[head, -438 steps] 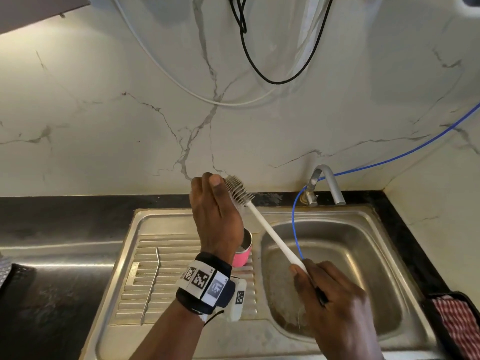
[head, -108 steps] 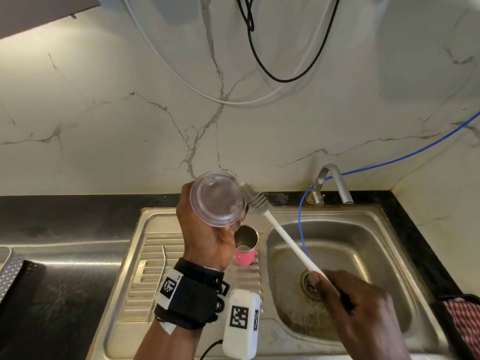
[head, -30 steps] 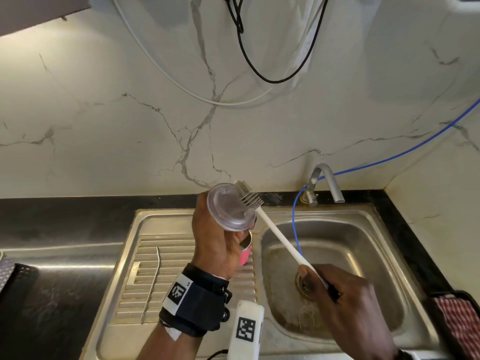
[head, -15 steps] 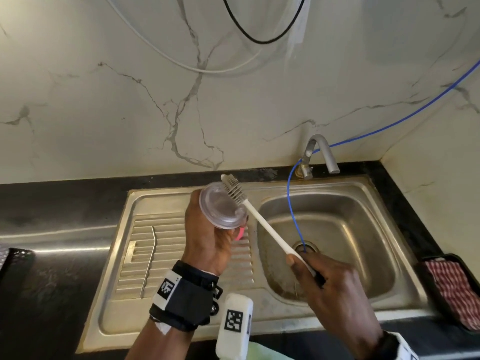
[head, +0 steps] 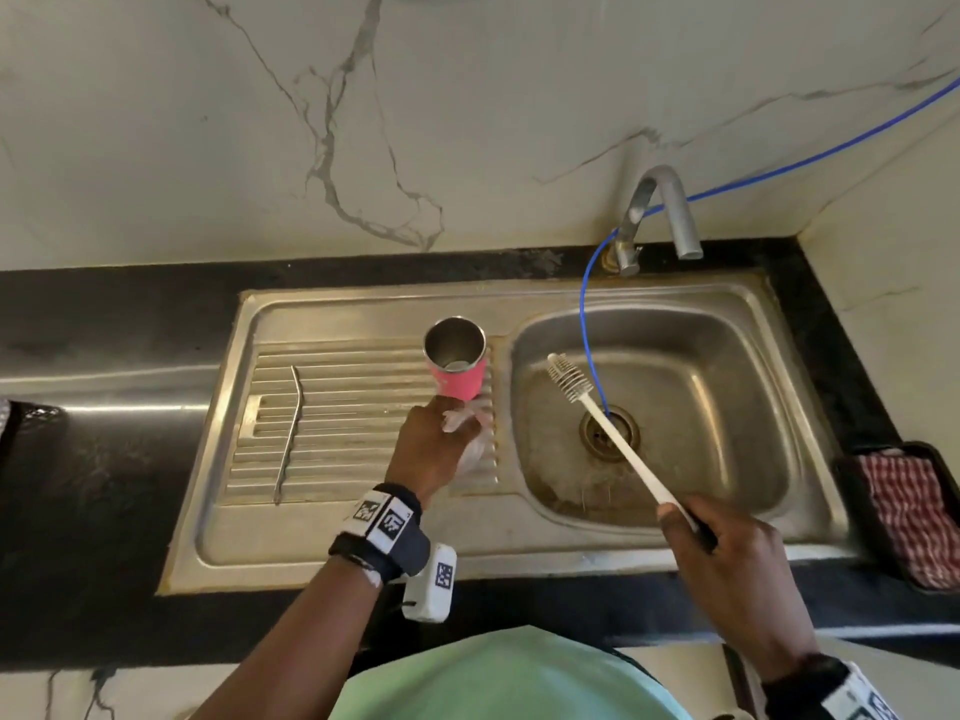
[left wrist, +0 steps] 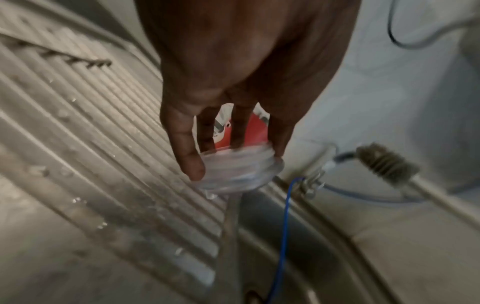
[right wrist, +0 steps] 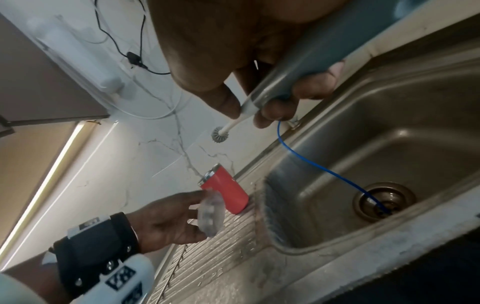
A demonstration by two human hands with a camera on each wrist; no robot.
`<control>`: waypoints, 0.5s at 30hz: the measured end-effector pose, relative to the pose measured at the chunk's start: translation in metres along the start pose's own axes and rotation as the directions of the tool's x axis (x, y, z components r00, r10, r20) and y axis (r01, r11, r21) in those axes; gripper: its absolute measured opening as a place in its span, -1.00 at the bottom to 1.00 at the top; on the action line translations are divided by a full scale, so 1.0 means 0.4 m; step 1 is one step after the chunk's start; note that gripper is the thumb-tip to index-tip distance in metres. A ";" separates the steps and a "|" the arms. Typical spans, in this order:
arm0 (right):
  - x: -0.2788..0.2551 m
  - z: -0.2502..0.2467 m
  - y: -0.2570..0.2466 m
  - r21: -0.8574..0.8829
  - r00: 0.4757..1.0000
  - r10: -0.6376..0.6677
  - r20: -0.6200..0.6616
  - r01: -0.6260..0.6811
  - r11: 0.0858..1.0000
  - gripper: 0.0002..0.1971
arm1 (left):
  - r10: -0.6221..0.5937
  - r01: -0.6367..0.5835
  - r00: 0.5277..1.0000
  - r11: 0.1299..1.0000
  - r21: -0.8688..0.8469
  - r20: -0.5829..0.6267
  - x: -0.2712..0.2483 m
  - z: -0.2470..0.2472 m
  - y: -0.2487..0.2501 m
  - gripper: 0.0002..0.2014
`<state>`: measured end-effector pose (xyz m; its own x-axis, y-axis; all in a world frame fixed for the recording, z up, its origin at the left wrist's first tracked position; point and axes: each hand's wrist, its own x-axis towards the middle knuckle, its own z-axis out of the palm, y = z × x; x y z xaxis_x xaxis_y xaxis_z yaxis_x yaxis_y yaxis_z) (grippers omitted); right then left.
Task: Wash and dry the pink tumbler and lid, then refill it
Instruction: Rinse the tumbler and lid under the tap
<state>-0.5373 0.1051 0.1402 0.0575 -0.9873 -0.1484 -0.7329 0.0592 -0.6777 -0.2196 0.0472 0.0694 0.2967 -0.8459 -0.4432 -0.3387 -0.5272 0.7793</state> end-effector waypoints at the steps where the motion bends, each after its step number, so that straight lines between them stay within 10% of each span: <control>1: 0.008 -0.005 0.012 -0.004 1.000 0.023 -0.006 -0.023 1.000 -0.78 | 0.068 -0.067 0.998 0.986 0.155 -0.003 0.013 0.021 -0.013 -0.62; 5: 0.043 -0.044 0.061 -0.019 0.995 0.100 -0.020 -0.101 0.995 -0.84 | 0.234 -0.222 0.971 0.834 0.506 0.039 0.045 0.085 -0.060 -0.49; 15: 0.385 -0.185 0.324 -0.089 0.934 0.279 -0.222 -0.304 0.948 -0.64 | 0.243 -0.162 0.969 0.750 0.642 -0.039 0.003 0.142 -0.049 -0.30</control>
<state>-0.6737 -0.0501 0.0828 -0.3011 -0.9387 -0.1680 -0.7728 0.3434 -0.5337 -0.2632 0.0518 0.0284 0.2401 -0.9447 -0.2232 -0.8750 -0.3102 0.3718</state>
